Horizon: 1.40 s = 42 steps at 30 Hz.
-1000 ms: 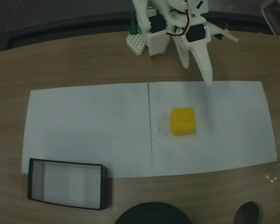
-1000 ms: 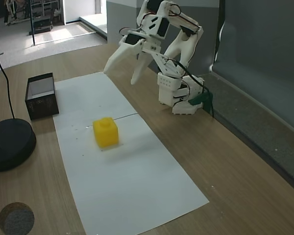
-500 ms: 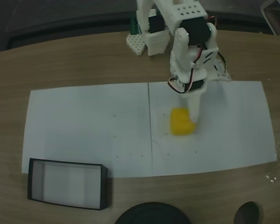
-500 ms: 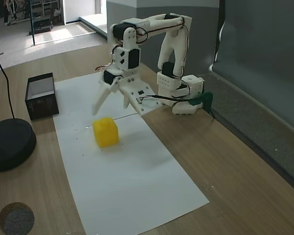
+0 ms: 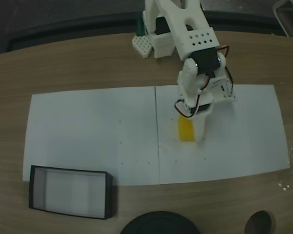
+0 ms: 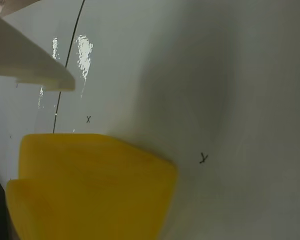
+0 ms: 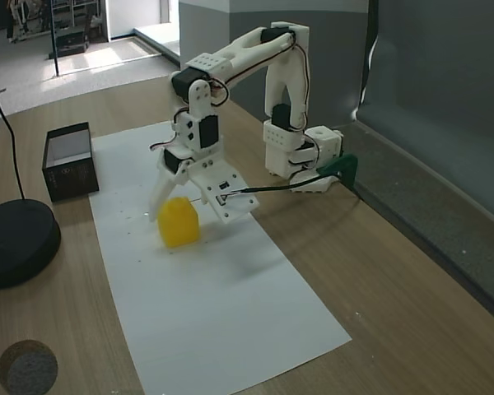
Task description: Grab a yellow square and put it in the box.
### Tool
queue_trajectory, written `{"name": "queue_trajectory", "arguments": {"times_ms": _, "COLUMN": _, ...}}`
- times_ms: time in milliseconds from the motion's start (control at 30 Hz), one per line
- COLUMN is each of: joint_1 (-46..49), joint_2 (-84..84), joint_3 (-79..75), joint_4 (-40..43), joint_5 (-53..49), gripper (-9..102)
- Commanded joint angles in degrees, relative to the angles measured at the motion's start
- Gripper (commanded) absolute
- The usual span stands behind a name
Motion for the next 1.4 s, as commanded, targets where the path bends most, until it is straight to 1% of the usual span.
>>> {"name": "queue_trajectory", "arguments": {"times_ms": 0, "joint_1": -0.35, "joint_2": -0.18, "joint_3": -3.08, "joint_4": -0.88, "joint_5": 0.44, "gripper": 41}}
{"name": "queue_trajectory", "arguments": {"times_ms": 167, "joint_1": -0.09, "joint_2": -1.32, "joint_3": -3.08, "joint_4": -2.72, "joint_5": 0.44, "gripper": 39}}
{"name": "queue_trajectory", "arguments": {"times_ms": 233, "joint_1": -0.35, "joint_2": -1.76, "joint_3": -3.08, "joint_4": -2.72, "joint_5": 0.35, "gripper": 31}}
{"name": "queue_trajectory", "arguments": {"times_ms": 333, "joint_1": -0.35, "joint_2": -1.85, "joint_3": -3.08, "joint_4": -2.72, "joint_5": 0.35, "gripper": 14}}
{"name": "queue_trajectory", "arguments": {"times_ms": 400, "joint_1": -0.26, "joint_2": -1.85, "joint_3": -2.99, "joint_4": -3.52, "joint_5": 0.09, "gripper": 7}}
{"name": "queue_trajectory", "arguments": {"times_ms": 533, "joint_1": 0.53, "joint_2": -0.97, "joint_3": -3.69, "joint_4": -3.96, "joint_5": 0.35, "gripper": 7}}
{"name": "queue_trajectory", "arguments": {"times_ms": 633, "joint_1": 2.02, "joint_2": 0.00, "joint_3": -9.23, "joint_4": -1.67, "joint_5": 0.09, "gripper": 7}}
{"name": "queue_trajectory", "arguments": {"times_ms": 800, "joint_1": 8.26, "joint_2": 5.71, "joint_3": -27.77, "joint_4": 6.68, "joint_5": -0.18, "gripper": 7}}
{"name": "queue_trajectory", "arguments": {"times_ms": 933, "joint_1": 16.44, "joint_2": 8.79, "joint_3": -42.98, "joint_4": 9.23, "joint_5": -0.26, "gripper": 7}}
{"name": "queue_trajectory", "arguments": {"times_ms": 1033, "joint_1": 25.31, "joint_2": 8.26, "joint_3": -49.75, "joint_4": 7.47, "joint_5": -0.26, "gripper": 7}}
{"name": "queue_trajectory", "arguments": {"times_ms": 1167, "joint_1": 35.68, "joint_2": 4.31, "joint_3": -51.68, "joint_4": 0.97, "joint_5": -0.26, "gripper": 7}}
{"name": "queue_trajectory", "arguments": {"times_ms": 1267, "joint_1": 39.73, "joint_2": -1.05, "joint_3": -51.86, "joint_4": -2.90, "joint_5": -0.35, "gripper": 7}}
{"name": "queue_trajectory", "arguments": {"times_ms": 1367, "joint_1": 40.52, "joint_2": -7.38, "joint_3": -51.94, "joint_4": -5.10, "joint_5": -2.29, "gripper": 7}}
